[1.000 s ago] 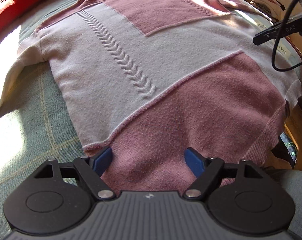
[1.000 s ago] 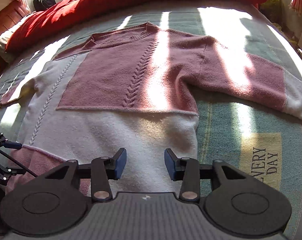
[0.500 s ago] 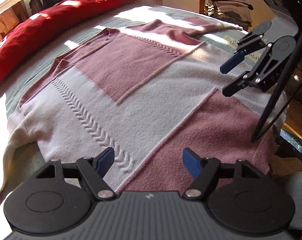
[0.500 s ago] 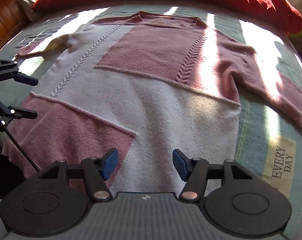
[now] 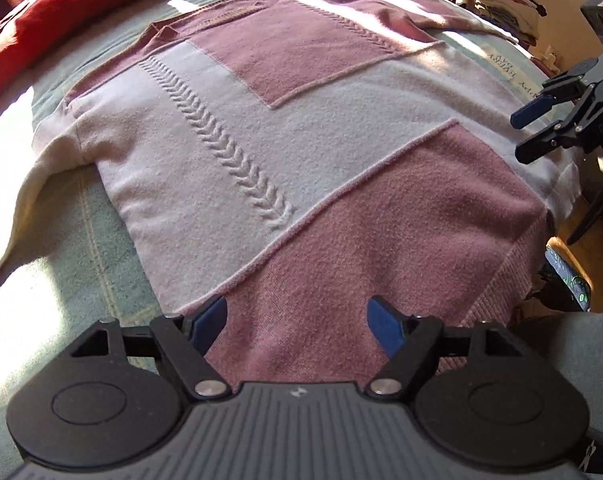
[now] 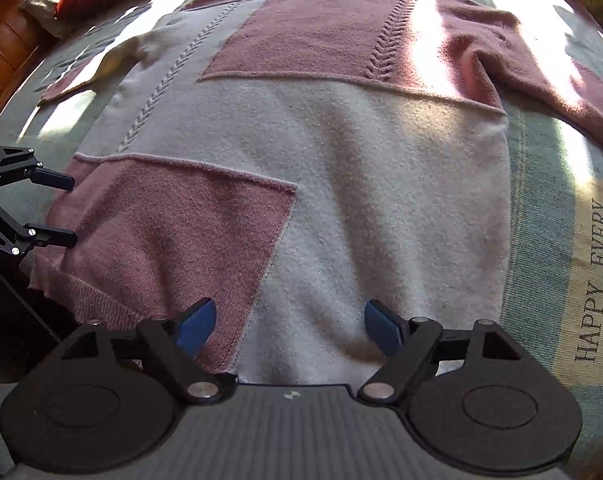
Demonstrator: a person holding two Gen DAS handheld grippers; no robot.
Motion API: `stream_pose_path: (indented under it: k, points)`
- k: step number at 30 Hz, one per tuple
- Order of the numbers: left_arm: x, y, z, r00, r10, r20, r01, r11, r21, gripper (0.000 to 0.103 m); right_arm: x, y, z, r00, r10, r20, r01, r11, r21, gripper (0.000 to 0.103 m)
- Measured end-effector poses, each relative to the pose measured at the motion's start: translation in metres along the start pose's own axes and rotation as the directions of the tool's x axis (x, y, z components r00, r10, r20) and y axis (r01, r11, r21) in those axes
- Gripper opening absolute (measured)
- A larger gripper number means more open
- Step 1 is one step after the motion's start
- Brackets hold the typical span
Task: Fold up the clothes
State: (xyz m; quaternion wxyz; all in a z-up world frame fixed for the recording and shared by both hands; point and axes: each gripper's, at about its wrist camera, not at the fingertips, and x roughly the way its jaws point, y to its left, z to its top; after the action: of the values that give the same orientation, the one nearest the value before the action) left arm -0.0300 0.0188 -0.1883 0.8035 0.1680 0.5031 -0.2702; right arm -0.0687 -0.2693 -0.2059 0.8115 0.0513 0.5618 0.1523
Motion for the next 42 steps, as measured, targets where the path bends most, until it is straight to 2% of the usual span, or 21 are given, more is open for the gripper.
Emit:
stream_pose_path:
  k: [3, 6, 8, 12, 13, 14, 16, 17, 20, 22, 25, 29, 31, 32, 34, 36, 39, 42]
  points:
    - [0.011, 0.025, 0.041, 0.992, 0.034, 0.118, -0.034, 0.999, -0.001, 0.076, -0.004, -0.013, 0.039, 0.991, -0.061, 0.121, 0.062, 0.998, -0.009, 0.085]
    - [0.031, 0.044, 0.083, 0.975, 0.05, 0.217, -0.048, 0.999, -0.015, 0.076, 0.004, -0.03, 0.081, 0.966, -0.117, 0.231, 0.125, 0.992, -0.02, 0.085]
    - [0.048, 0.054, 0.107, 0.967, 0.051, 0.25, -0.044, 0.998, -0.035, 0.076, 0.017, -0.04, 0.103, 0.957, -0.131, 0.26, 0.134, 0.991, 0.008, 0.085]
    - [0.087, 0.067, 0.129, 0.976, 0.082, 0.202, -0.057, 0.99, -0.128, 0.076, 0.055, -0.076, 0.126, 0.958, -0.134, 0.252, 0.129, 0.991, 0.039, 0.083]
    - [0.093, 0.07, 0.129, 0.979, 0.116, 0.169, -0.089, 0.983, -0.159, 0.076, 0.063, -0.085, 0.129, 0.959, -0.141, 0.248, 0.135, 0.99, 0.041, 0.078]
    - [0.099, 0.073, 0.128, 0.98, 0.144, 0.135, -0.118, 0.975, -0.188, 0.076, 0.063, -0.091, 0.128, 0.96, -0.134, 0.248, 0.13, 0.991, 0.031, 0.078]
    - [0.099, 0.08, 0.127, 0.983, 0.158, 0.095, -0.132, 0.963, -0.233, 0.081, 0.058, -0.1, 0.123, 0.962, -0.109, 0.251, 0.112, 0.994, 0.002, 0.061]
    - [0.096, 0.083, 0.128, 0.983, 0.164, 0.08, -0.139, 0.958, -0.251, 0.081, 0.054, -0.102, 0.121, 0.967, -0.099, 0.235, 0.102, 0.995, -0.002, 0.061]
    - [0.089, 0.091, 0.131, 0.982, 0.182, 0.043, -0.161, 0.94, -0.301, 0.075, 0.038, -0.104, 0.121, 0.98, -0.075, 0.183, 0.078, 0.997, -0.012, 0.066]
    - [0.082, 0.09, 0.143, 0.976, 0.205, 0.072, -0.176, 0.939, -0.295, 0.075, 0.024, -0.104, 0.124, 0.98, -0.073, 0.184, 0.081, 0.996, -0.036, 0.08]
    - [0.084, 0.095, 0.165, 0.968, 0.228, 0.104, -0.188, 0.936, -0.299, 0.075, 0.015, -0.115, 0.152, 0.972, -0.094, 0.217, 0.101, 0.995, -0.019, 0.08]
    - [0.106, 0.102, 0.179, 0.962, 0.26, 0.084, -0.222, 0.924, -0.312, 0.075, 0.037, -0.125, 0.21, 0.959, -0.135, 0.248, 0.132, 0.991, 0.031, 0.082]
    - [0.119, 0.105, 0.173, 0.954, 0.293, 0.068, -0.257, 0.913, -0.318, 0.076, 0.061, -0.128, 0.227, 0.961, -0.167, 0.218, 0.157, 0.986, 0.061, 0.1]
    - [0.125, 0.107, 0.171, 0.95, 0.305, 0.064, -0.27, 0.908, -0.321, 0.077, 0.074, -0.131, 0.231, 0.96, -0.192, 0.205, 0.179, 0.981, 0.079, 0.101]
    - [0.131, 0.116, 0.171, 0.953, 0.29, 0.091, -0.244, 0.909, -0.337, 0.081, 0.103, -0.138, 0.235, 0.952, -0.248, 0.18, 0.23, 0.966, 0.115, 0.103]
    - [0.138, 0.125, 0.171, 0.954, 0.275, 0.118, -0.218, 0.91, -0.352, 0.083, 0.111, -0.144, 0.24, 0.934, -0.281, 0.22, 0.256, 0.957, 0.136, 0.103]
    - [0.152, 0.143, 0.187, 0.957, 0.253, 0.139, -0.186, 0.909, -0.372, 0.089, 0.116, -0.157, 0.26, 0.929, -0.299, 0.218, 0.267, 0.949, 0.165, 0.103]
    - [0.162, 0.16, 0.205, 0.958, 0.24, 0.154, -0.163, 0.903, -0.397, 0.092, 0.116, -0.166, 0.275, 0.935, -0.303, 0.185, 0.262, 0.94, 0.218, 0.103]
